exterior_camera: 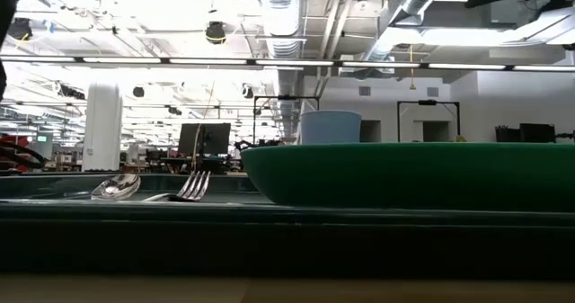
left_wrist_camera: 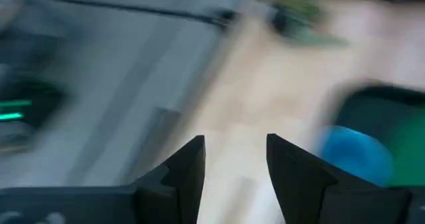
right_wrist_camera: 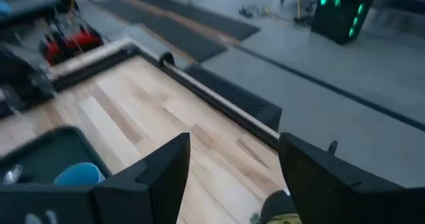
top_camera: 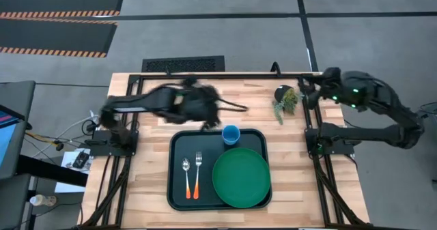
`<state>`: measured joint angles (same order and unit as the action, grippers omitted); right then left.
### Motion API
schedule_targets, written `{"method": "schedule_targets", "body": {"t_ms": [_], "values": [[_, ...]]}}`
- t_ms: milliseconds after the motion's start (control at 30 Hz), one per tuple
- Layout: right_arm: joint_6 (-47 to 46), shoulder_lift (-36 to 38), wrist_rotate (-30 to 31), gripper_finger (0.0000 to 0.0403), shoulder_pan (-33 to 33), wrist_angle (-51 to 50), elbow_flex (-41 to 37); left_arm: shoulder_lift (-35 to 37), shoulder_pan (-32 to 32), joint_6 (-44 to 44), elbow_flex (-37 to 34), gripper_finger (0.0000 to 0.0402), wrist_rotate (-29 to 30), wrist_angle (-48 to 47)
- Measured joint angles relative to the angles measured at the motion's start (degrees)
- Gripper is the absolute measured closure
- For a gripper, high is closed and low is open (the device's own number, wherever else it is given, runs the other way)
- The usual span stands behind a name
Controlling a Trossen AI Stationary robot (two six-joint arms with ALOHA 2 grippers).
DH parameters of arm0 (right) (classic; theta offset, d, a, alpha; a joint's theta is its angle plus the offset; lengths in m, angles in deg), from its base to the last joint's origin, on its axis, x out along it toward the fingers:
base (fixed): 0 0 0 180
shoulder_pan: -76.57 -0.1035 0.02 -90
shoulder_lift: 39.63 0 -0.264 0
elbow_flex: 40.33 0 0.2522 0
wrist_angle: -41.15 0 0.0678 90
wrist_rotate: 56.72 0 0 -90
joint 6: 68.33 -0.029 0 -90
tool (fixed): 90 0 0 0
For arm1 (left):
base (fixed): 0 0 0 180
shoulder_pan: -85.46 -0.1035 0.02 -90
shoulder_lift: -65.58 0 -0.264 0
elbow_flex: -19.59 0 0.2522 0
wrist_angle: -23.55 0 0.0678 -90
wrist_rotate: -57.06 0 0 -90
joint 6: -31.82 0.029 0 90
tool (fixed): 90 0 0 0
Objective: Pick and place plate/cup/fork/spoon on tray
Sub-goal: Return to Home Position
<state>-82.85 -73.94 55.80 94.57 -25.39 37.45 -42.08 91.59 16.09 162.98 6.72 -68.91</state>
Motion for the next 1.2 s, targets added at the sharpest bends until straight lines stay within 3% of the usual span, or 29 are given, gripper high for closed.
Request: {"method": "schedule_targets", "body": {"t_ms": [100, 167, 300, 467, 733, 967, 1200], "values": [[-1.38, 6.76, -1.70, 0.0148, -0.46, 3.34, -4.20, 6.11, 5.23, -8.37, -1.36, 0.0254, 17.71, -8.22], [-3.07, 12.26, -4.99, 0.0148, -1.32, 6.93, -8.95, 10.19, 9.20, -17.04, -3.16, 0.0254, 23.34, -11.65], [-4.01, 23.68, -9.19, 0.0148, -2.91, 16.79, -20.75, 20.55, 16.88, -26.21, -15.38, 0.0254, 25.57, -8.81], [-5.75, 34.29, -10.86, 0.0148, -4.61, 25.59, -32.41, 33.12, 26.26, -46.67, -38.59, 0.0254, 31.40, -7.94], [-8.39, 31.18, -11.72, 0.0148, -6.51, 26.13, -35.70, 52.69, 34.77, -74.82, -74.37, 0.0254, 34.92, 0.47], [-8.59, 31.76, -10.62, 0.0148, -6.68, 28.96, -36.32, 68.55, 40.10, -80.67, -96.59, 0.0254, 37.38, 17.73], [-8.14, 31.76, -10.65, 0.0148, -6.73, 29.09, -36.24, 84.52, 46.08, -73.10, -104.83, 0.0254, 31.99, 32.86]]}}
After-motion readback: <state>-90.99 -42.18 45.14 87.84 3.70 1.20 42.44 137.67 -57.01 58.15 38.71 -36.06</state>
